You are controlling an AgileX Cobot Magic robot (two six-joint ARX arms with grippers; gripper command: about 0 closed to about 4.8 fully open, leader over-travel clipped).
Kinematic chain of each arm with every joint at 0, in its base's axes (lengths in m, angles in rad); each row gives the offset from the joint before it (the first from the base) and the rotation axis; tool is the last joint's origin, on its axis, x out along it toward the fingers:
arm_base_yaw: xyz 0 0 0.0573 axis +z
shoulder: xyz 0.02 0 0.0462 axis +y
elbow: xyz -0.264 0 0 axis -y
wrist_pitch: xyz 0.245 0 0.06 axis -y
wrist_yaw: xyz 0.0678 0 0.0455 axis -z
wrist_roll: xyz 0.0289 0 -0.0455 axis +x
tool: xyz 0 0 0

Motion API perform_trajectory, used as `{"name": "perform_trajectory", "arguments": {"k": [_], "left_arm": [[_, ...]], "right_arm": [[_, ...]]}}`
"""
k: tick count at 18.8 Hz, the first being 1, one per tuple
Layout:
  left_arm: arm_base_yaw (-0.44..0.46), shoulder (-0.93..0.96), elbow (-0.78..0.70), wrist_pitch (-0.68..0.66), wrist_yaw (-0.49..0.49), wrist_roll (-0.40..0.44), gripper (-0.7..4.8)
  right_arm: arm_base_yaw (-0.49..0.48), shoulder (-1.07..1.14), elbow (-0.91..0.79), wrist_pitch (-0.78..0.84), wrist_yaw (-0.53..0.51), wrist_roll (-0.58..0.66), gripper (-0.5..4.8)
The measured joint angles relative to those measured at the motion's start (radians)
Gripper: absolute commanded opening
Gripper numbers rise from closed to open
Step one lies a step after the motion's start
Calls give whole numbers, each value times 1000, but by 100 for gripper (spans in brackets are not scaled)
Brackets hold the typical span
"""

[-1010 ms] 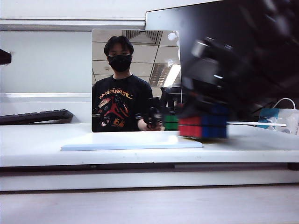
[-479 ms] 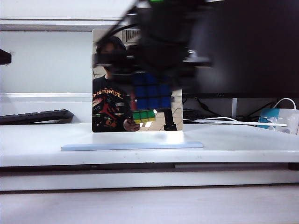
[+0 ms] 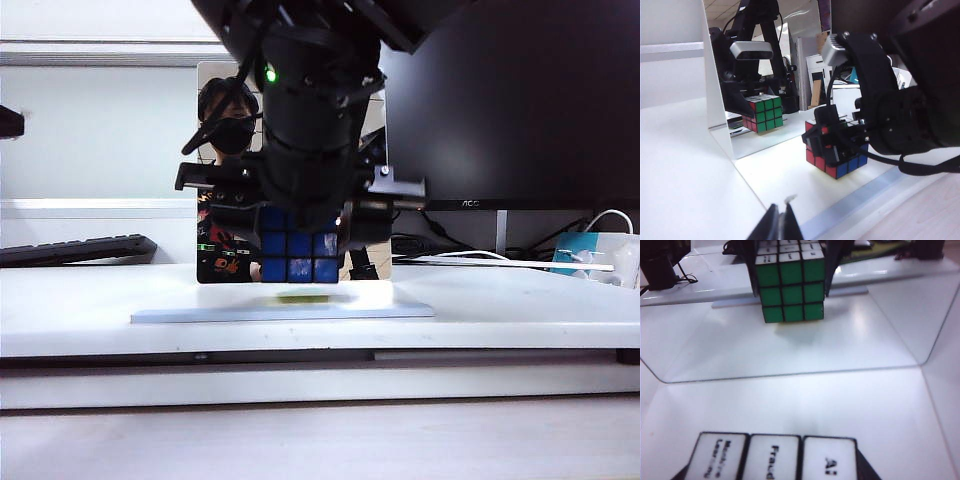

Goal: Move the the Rubik's Cube near the mirror.

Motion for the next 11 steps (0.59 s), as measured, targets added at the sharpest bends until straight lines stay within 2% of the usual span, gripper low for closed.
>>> {"name": "perform_trajectory", "arguments": {"k": [1, 2, 4, 5, 6, 7, 9, 11], "left_arm": [[0, 0, 0, 0, 0, 0, 22], [0, 0, 0, 0, 0, 0, 22], [0, 0, 0, 0, 0, 0, 22], [0, 0, 0, 0, 0, 0, 22], [0, 0, 0, 0, 0, 0, 22], [0, 0, 0, 0, 0, 0, 22], [0, 0, 0, 0, 0, 0, 22], [0, 0, 0, 0, 0, 0, 22]], "right_arm": [[0, 2, 0, 0, 0, 7, 133], [0, 2, 0, 1, 0, 11, 177], [-3, 2, 0, 7, 0, 13, 182], [-5, 2, 0, 7, -2, 14, 232], [-5, 3, 0, 8, -1, 15, 309], [-7, 5, 0, 8, -1, 16, 333], [-7, 6, 0, 11, -2, 16, 340], [-6, 6, 0, 13, -2, 16, 369]]}}
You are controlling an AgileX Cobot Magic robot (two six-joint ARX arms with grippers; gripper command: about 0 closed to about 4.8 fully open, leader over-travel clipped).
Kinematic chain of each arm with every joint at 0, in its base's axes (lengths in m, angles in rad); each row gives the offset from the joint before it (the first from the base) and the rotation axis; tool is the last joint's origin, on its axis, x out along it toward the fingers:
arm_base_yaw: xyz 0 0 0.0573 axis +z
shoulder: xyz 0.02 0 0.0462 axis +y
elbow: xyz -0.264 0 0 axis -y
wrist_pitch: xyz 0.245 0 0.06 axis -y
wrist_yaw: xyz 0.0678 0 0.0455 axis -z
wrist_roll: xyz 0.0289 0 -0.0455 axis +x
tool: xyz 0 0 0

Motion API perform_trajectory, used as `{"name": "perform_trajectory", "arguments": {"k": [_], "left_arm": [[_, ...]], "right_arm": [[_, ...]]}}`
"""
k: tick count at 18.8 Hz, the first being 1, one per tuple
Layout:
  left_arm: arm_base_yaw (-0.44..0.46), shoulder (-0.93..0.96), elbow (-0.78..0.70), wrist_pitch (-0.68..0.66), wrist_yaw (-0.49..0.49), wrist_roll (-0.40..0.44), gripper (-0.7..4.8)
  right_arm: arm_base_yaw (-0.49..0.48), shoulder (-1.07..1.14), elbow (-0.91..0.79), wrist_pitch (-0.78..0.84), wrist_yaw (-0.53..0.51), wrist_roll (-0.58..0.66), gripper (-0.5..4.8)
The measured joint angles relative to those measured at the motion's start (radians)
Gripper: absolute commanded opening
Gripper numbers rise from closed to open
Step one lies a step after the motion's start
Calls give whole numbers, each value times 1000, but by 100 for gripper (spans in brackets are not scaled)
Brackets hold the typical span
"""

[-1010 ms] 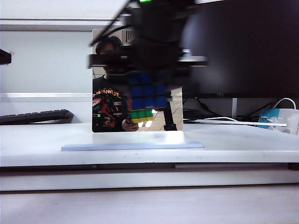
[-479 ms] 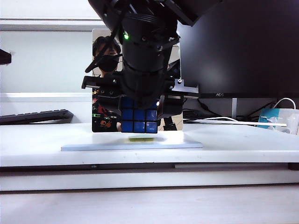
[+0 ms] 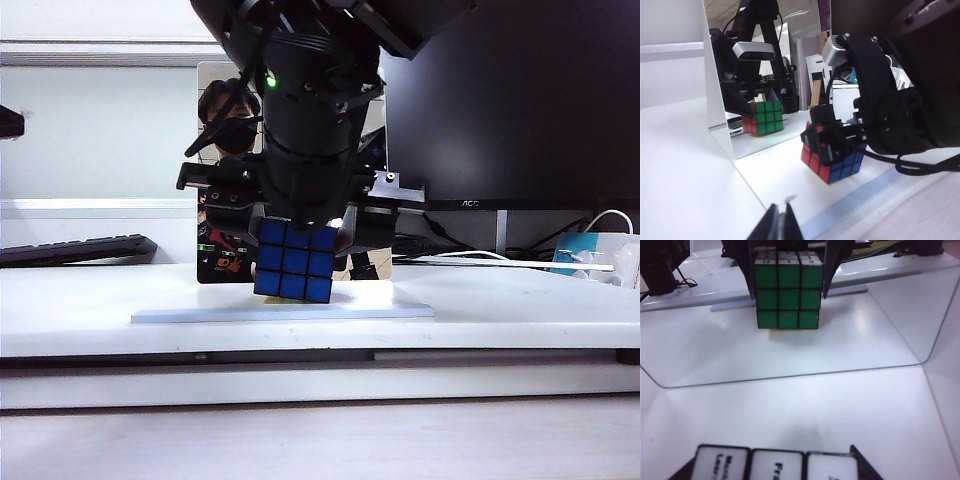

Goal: Move the the Rubik's Cube near the mirror.

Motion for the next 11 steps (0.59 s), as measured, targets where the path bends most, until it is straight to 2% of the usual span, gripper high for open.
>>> {"name": "perform_trajectory", "arguments": {"k": [3, 6, 7, 8, 9, 11], "left_arm": [[0, 0, 0, 0, 0, 0, 22], [0, 0, 0, 0, 0, 0, 22], [0, 0, 0, 0, 0, 0, 22], [0, 0, 0, 0, 0, 0, 22], [0, 0, 0, 0, 0, 0, 22], [0, 0, 0, 0, 0, 0, 22]], "right_arm": [[7, -59, 0, -5, 2, -27, 369], [16, -164, 2, 15, 30, -144, 361], [15, -200, 2, 7, 30, -187, 267], [15, -248, 2, -9, 46, -229, 21], [15, -319, 2, -58, 101, -265, -2], [14, -430, 3, -205, 267, -296, -1]]}}
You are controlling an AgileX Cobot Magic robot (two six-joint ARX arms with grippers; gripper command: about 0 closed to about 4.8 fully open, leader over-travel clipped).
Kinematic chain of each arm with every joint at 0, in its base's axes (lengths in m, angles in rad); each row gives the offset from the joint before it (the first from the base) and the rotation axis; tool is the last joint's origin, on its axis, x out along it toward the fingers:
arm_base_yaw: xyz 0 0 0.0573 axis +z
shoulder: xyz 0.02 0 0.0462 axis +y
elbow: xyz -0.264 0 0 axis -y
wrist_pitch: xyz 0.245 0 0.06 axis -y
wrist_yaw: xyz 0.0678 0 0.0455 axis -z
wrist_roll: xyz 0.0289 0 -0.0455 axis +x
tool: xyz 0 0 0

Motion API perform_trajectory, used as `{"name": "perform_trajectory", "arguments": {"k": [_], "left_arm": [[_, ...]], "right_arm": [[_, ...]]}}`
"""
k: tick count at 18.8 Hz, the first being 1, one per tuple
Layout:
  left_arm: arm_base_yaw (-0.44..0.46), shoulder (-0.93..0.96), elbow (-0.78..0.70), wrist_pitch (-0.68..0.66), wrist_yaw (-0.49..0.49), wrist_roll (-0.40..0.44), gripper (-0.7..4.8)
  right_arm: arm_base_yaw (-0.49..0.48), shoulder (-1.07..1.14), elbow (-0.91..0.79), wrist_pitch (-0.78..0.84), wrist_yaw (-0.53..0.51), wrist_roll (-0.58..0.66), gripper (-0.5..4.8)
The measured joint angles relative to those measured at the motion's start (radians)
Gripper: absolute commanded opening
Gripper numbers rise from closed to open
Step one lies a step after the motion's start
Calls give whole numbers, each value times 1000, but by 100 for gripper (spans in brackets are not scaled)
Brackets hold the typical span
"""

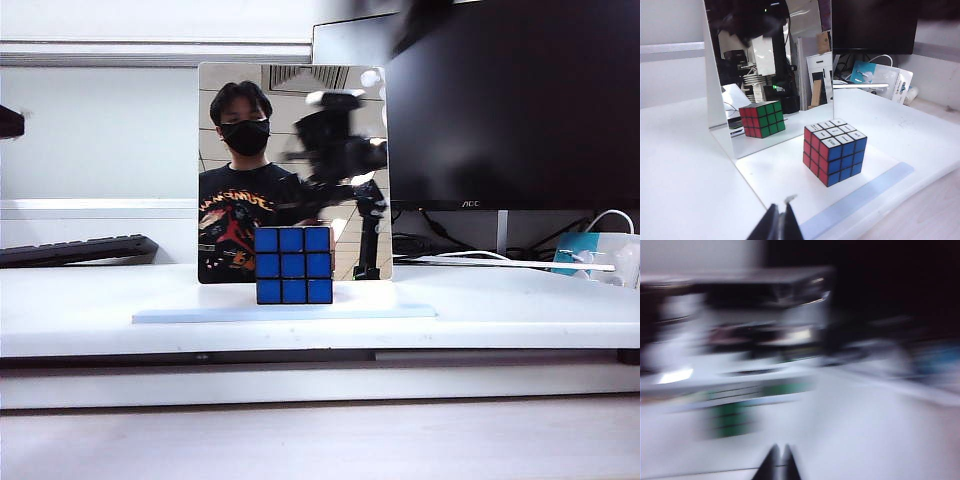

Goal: Move the the Rubik's Cube near the mirror.

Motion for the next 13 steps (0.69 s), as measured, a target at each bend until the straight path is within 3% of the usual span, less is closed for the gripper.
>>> {"name": "perform_trajectory", "arguments": {"k": [2, 4, 7, 10, 13], "left_arm": [[21, 0, 0, 0, 0, 0, 22], [113, 0, 0, 0, 0, 0, 22], [323, 0, 0, 0, 0, 0, 22], [509, 0, 0, 0, 0, 0, 22], [666, 0, 0, 0, 2, 0, 22]], "right_arm": [[-46, -103, -2, -197, 93, -8, -1], [-110, -271, -85, -328, 91, -13, -1], [-213, -584, -319, -299, -107, -97, -1], [-294, -839, -475, -208, -403, -244, -1], [-379, -1048, -575, -198, -566, -309, -1]]}}
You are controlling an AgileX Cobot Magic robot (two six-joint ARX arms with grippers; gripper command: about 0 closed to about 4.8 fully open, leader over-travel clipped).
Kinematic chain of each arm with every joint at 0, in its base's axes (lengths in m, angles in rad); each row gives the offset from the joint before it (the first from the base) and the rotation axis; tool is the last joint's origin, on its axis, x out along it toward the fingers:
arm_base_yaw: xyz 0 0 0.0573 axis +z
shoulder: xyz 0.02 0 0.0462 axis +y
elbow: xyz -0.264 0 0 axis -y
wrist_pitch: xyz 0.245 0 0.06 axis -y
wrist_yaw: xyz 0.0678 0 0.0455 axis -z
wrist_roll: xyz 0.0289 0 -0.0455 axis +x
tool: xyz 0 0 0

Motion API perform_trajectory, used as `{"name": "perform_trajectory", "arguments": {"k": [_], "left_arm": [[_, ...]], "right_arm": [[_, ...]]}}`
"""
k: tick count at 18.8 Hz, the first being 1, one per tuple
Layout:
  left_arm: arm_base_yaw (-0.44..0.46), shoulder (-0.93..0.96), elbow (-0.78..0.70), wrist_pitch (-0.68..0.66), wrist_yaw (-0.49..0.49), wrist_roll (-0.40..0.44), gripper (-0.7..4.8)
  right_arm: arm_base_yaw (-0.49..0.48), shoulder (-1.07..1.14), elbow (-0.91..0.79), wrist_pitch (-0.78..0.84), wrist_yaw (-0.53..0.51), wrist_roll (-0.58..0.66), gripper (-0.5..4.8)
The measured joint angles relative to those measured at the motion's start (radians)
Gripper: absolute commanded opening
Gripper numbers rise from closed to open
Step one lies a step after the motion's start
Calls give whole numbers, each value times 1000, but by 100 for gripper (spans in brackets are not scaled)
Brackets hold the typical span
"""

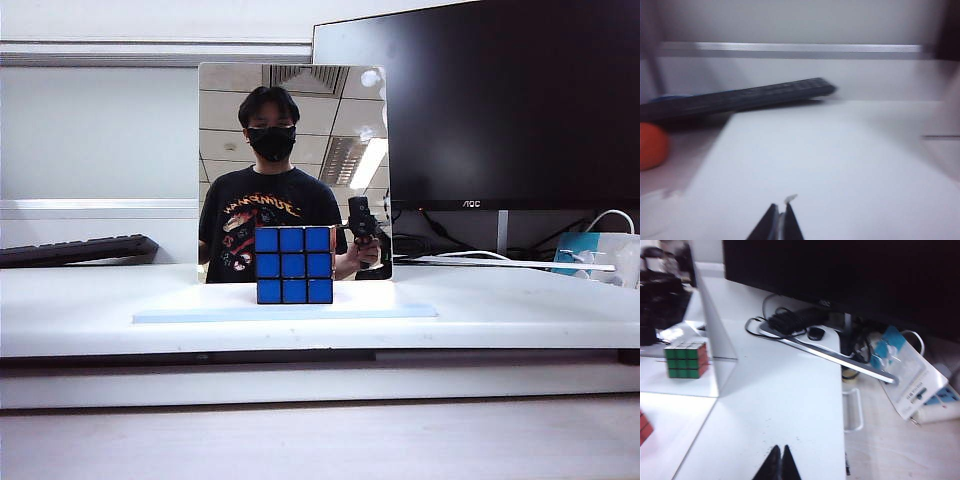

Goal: Move the the Rubik's Cube near the mirror.

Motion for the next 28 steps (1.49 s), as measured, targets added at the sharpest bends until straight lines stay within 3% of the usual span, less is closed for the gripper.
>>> {"name": "perform_trajectory", "arguments": {"k": [3, 7, 9, 15, 28], "left_arm": [[83, 0, 0, 0, -8, 0, 22], [87, 0, 0, 0, -8, 0, 22], [87, 0, 0, 0, -8, 0, 22], [86, 0, 0, 0, -8, 0, 22], [86, 0, 0, 0, -8, 0, 22]], "right_arm": [[-62, -145, -78, 21, -138, -33, -1], [-87, -230, -143, 104, -240, -37, -1], [-87, -248, -198, 130, -241, -36, -1], [-89, -266, -444, 478, -162, -63, -1], [-95, -270, -455, 487, -154, -66, 0]]}}
